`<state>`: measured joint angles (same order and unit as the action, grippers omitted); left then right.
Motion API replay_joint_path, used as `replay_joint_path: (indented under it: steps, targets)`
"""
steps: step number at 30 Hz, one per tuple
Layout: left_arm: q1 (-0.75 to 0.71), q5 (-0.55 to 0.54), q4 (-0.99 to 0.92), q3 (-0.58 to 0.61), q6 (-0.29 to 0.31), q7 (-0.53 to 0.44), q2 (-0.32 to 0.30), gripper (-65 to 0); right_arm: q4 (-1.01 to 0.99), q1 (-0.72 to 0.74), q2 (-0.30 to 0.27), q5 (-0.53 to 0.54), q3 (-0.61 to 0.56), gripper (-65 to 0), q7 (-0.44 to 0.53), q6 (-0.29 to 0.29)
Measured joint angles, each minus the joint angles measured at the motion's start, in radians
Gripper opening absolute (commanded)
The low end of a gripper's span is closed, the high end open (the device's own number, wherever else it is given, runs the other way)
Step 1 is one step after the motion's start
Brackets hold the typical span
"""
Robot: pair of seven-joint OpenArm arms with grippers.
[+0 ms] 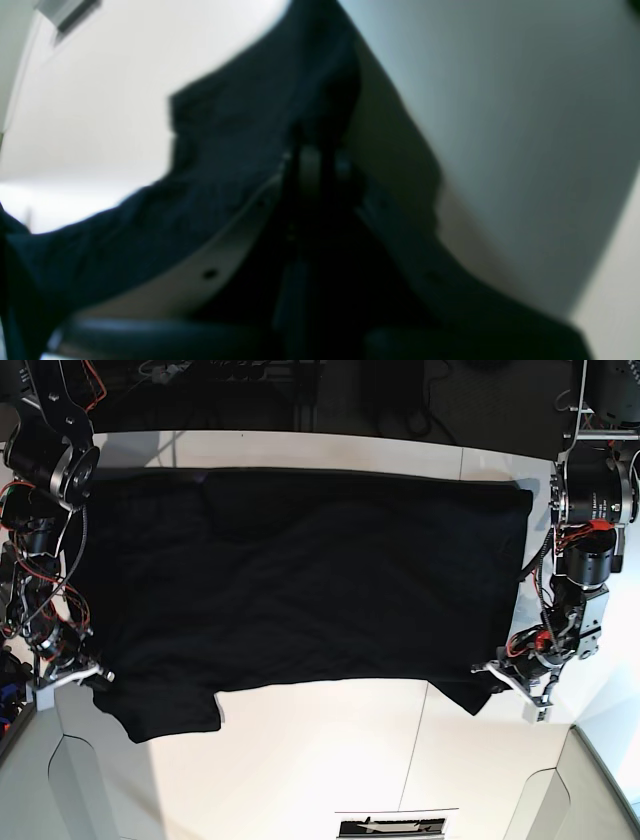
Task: Layout the t-shirt on the table in an organized manner, then fold the t-shirt properly
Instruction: 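Grasp the hem corners with both grippers and fold them toward the shoulder edge, then lay the folded hem down with both grippers and release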
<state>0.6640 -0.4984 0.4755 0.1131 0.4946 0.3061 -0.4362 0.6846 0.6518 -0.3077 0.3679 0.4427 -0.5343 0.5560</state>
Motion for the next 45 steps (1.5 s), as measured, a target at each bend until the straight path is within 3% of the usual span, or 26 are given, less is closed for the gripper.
replay_joint_path:
  steps: [4, 7, 9, 18, 23, 25, 33, 44, 45]
  targets:
    - [0.003, -0.042, 0.011, -0.042, 0.123, 0.015, -0.041, -65.0, 0.005, 0.011, -0.015, 0.055, -0.001, -65.0, -0.045, 0.010]
    - [0.001, -0.082, 0.011, -0.083, 0.143, 0.052, -0.051, -65.0, 0.005, 0.008, -0.041, 0.096, -0.001, -65.0, -0.077, 0.010]
    - [0.001, -0.118, 0.011, -0.108, 0.193, 0.080, -0.060, -65.0, 0.005, 0.008, -0.058, 0.125, -0.001, -65.0, -0.079, 0.012]
    - [-0.027, -0.489, 0.083, -0.116, 0.195, 0.441, -0.135, -65.0, 0.012, -0.021, -0.132, 0.298, -0.003, -65.0, -0.189, 0.032]
    - [-0.138, -0.713, 0.260, -0.116, 0.195, 0.689, -0.190, -65.0, 0.053, -0.087, -0.163, 0.350, -0.004, -65.0, -0.217, 0.031]
    - [-0.204, -0.769, 0.343, -0.116, 0.194, 0.739, -0.196, -65.0, 0.084, -0.124, -0.171, 0.378, -0.004, -65.0, -0.225, 0.029]
    - [-0.394, -0.798, 0.592, -0.114, 0.195, 0.752, -0.209, -65.0, 0.315, -0.318, -0.169, 0.401, -0.004, -65.0, -0.229, 0.026]
    - [-0.462, -0.776, 0.605, -0.114, 0.194, 0.752, -0.207, -65.0, 0.441, -0.467, -0.169, 0.344, -0.004, -65.0, -0.237, 0.023]
    - [-0.462, -0.772, 0.605, -0.114, 0.194, 0.752, -0.207, -64.9, 0.441, -0.466, -0.169, 0.324, -0.004, -61.4, -0.237, 0.023]
